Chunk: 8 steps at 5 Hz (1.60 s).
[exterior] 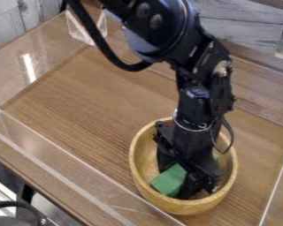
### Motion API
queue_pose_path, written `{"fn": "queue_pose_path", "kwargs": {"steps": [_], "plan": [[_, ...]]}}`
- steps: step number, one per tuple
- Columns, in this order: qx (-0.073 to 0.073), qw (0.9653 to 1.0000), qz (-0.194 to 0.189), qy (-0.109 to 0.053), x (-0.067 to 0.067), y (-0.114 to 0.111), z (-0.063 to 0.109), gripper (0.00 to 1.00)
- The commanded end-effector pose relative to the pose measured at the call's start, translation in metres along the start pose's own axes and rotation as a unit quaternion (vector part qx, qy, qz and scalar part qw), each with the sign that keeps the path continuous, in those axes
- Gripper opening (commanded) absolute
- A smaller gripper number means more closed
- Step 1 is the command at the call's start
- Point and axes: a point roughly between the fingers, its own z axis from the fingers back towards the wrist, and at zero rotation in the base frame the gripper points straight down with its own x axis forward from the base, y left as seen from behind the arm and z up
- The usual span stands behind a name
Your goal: Remove the green block from inside the brown bowl and put it on the table
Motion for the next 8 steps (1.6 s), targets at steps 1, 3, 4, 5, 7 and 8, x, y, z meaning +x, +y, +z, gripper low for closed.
{"fn": "queue_pose_path", "kwargs": {"steps": [1, 3, 4, 5, 7, 8], "plan": [[0.006, 0.9999, -0.013, -0.009, 0.005, -0.006, 0.011, 0.0], [0.012, 0.9998, -0.011, -0.01, 0.003, 0.015, 0.032, 0.0], [0.016, 0.9998, -0.006, -0.012, 0.005, 0.013, 0.03, 1.0], [0.015, 0.9998, -0.004, -0.012, 0.007, 0.011, 0.024, 1.0], [0.013, 0.9997, 0.017, -0.011, 0.002, 0.012, 0.017, 1.0], [0.016, 0.9998, 0.0, -0.011, 0.006, 0.004, 0.008, 1.0]]}}
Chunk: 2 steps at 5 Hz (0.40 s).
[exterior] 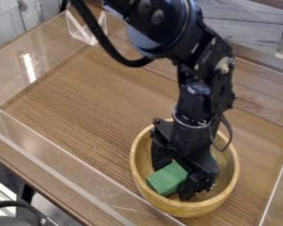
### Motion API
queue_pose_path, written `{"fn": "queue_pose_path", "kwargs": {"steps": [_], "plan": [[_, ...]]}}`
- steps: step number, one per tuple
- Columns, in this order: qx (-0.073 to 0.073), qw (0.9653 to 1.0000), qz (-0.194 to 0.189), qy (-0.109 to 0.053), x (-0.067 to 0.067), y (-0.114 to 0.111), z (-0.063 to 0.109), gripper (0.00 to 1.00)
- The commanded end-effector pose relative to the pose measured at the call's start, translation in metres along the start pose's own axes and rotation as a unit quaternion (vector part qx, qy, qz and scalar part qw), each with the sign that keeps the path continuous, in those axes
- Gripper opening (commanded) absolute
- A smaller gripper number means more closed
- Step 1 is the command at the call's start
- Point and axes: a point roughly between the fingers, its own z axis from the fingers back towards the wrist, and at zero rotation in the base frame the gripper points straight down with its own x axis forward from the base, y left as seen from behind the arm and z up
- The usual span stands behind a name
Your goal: Remove the green block from inside the brown bowl and put it on the table
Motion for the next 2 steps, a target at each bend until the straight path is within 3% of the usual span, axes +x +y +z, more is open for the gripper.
{"fn": "queue_pose_path", "kwargs": {"steps": [1, 2], "plan": [[0.006, 0.9997, -0.019, -0.013, 0.0074, -0.0075, -0.0015, 0.0], [0.006, 0.9999, -0.003, -0.015, 0.0104, -0.0145, 0.0028, 0.0]]}}
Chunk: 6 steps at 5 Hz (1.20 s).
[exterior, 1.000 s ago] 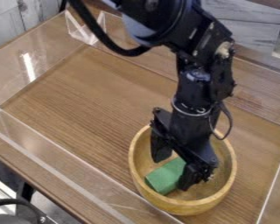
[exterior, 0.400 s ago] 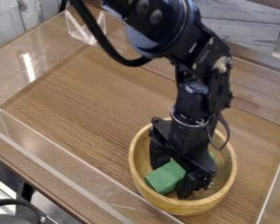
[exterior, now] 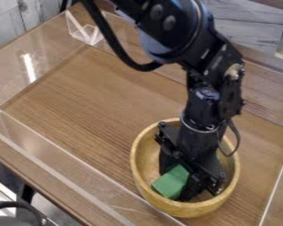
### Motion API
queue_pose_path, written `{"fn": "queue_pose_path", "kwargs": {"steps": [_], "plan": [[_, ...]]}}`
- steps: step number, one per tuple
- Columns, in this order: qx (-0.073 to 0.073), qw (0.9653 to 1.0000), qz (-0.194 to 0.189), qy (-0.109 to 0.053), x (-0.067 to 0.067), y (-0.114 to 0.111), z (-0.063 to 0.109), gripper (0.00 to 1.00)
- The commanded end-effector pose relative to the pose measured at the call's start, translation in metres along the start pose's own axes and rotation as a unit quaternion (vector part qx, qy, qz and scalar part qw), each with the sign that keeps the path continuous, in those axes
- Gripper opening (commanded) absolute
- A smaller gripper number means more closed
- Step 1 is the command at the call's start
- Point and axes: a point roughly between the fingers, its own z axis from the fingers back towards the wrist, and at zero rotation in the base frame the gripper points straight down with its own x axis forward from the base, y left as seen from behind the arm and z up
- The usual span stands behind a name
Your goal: Remove the green block from inside the brown bowl and put it on the table
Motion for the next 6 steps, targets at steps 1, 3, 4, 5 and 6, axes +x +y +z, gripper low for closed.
{"fn": "queue_pose_path", "kwargs": {"steps": [1, 3, 4, 5, 6], "plan": [[0.0, 0.9997, 0.016, -0.016, 0.008, -0.01, 0.01, 0.0], [-0.001, 0.9976, 0.066, -0.02, -0.015, -0.016, 0.007, 0.0], [0.0, 0.9963, 0.084, -0.018, -0.018, -0.012, 0.014, 0.0], [0.002, 0.9946, 0.103, -0.016, -0.021, -0.009, 0.021, 0.0], [0.007, 0.9962, 0.085, -0.015, -0.018, -0.004, 0.024, 0.0]]}}
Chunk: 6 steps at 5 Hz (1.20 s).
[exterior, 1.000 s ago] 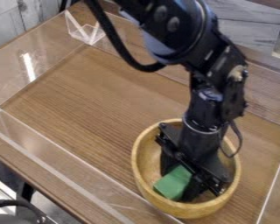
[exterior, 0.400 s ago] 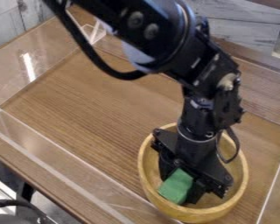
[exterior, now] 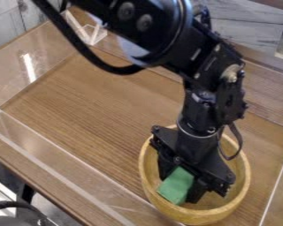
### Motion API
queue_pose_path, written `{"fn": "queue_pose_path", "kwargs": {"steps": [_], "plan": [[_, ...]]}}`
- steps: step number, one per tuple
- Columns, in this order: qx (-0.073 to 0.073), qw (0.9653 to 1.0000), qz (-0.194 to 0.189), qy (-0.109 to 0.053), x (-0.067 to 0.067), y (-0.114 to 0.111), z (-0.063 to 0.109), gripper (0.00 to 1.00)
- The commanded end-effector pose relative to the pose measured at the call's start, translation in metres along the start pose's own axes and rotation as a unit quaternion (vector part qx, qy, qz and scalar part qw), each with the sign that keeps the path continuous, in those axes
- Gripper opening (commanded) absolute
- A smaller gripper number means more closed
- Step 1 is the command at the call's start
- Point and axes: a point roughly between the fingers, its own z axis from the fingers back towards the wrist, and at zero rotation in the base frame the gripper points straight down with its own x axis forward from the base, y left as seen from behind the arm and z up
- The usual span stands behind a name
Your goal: Remove the green block from inside the brown bowl and put it on the table
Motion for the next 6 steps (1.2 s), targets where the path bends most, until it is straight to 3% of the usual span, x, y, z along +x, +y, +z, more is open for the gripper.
{"fn": "queue_pose_path", "kwargs": {"steps": [1, 3, 5, 6], "plan": [[0.001, 0.9997, -0.02, -0.013, 0.009, 0.004, 0.01, 0.0], [0.001, 0.9995, 0.031, -0.01, -0.007, -0.007, 0.023, 0.0], [-0.005, 0.9965, 0.083, -0.008, -0.013, -0.007, 0.025, 0.0], [-0.007, 0.9967, 0.081, -0.008, -0.01, -0.011, 0.035, 0.0]]}}
